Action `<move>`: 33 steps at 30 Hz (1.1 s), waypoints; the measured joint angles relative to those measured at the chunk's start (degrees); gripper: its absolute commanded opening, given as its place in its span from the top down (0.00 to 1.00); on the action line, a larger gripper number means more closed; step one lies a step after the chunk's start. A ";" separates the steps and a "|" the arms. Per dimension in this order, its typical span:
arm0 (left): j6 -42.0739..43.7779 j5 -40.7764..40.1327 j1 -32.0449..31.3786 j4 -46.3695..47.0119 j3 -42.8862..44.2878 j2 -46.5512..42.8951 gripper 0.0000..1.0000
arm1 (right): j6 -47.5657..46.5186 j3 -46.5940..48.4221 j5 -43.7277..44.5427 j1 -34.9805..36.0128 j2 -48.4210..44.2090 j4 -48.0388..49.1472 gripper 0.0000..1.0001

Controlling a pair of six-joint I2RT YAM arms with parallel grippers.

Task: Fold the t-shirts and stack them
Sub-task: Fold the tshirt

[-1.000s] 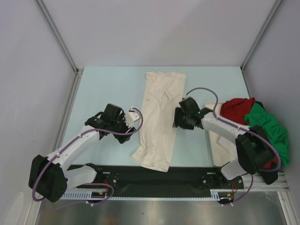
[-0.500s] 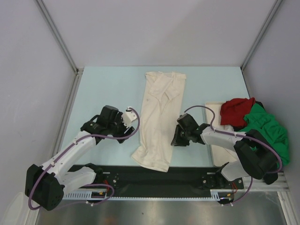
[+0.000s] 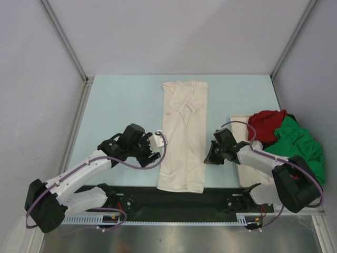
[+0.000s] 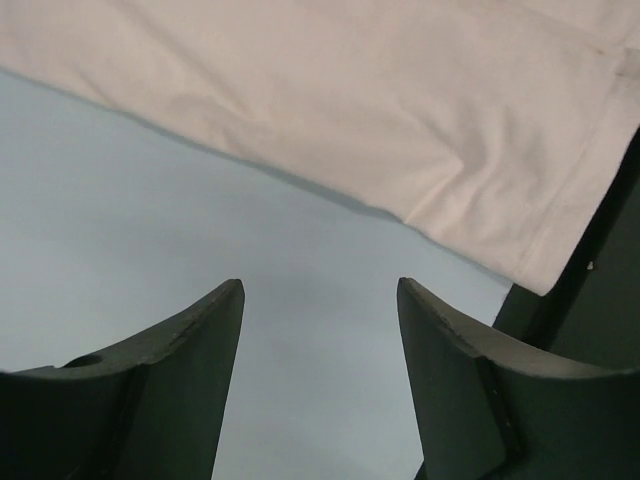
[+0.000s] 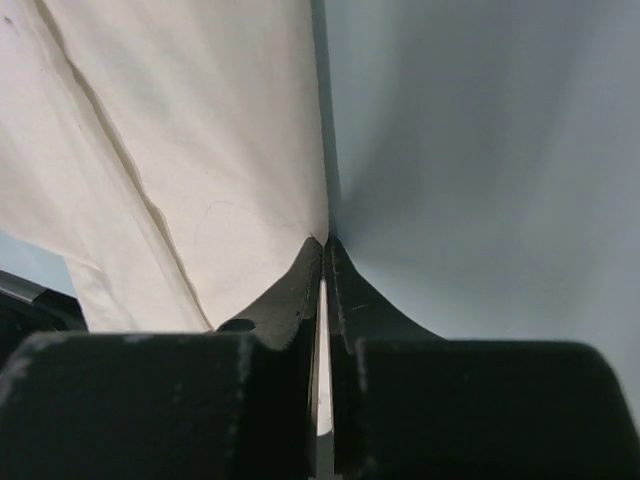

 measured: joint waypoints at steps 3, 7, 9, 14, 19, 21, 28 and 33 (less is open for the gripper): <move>2.40 0.57 -4.74 2.73 -0.35 0.00 0.33 | -1.55 0.52 -0.39 -0.48 0.00 -1.31 0.70; 7.39 0.68 -10.36 7.96 -3.61 0.55 0.36 | -2.47 1.62 -0.85 0.46 -1.40 -4.28 0.52; 11.56 0.55 -14.32 10.27 -6.91 0.87 0.37 | -2.16 1.44 -0.39 2.21 -3.80 -7.89 0.51; 24.96 0.31 -21.97 12.37 -15.37 0.79 0.37 | 1.49 -1.22 -0.90 8.02 -11.47 -13.57 0.52; 32.92 -0.02 -23.52 13.33 -16.44 0.76 0.32 | 6.43 -4.15 -1.90 13.22 -13.73 -16.39 0.53; 34.36 -0.02 -24.74 14.08 -16.57 0.76 0.32 | 8.39 -5.01 -2.93 14.99 -13.68 -16.50 0.53; 35.87 0.09 -29.16 15.93 -18.75 1.68 0.34 | 12.52 -5.25 -3.93 20.33 -10.93 -13.62 0.56; 36.48 0.09 -29.55 13.62 -19.17 1.68 0.34 | 14.23 -6.51 -3.89 21.35 -11.02 -11.93 0.78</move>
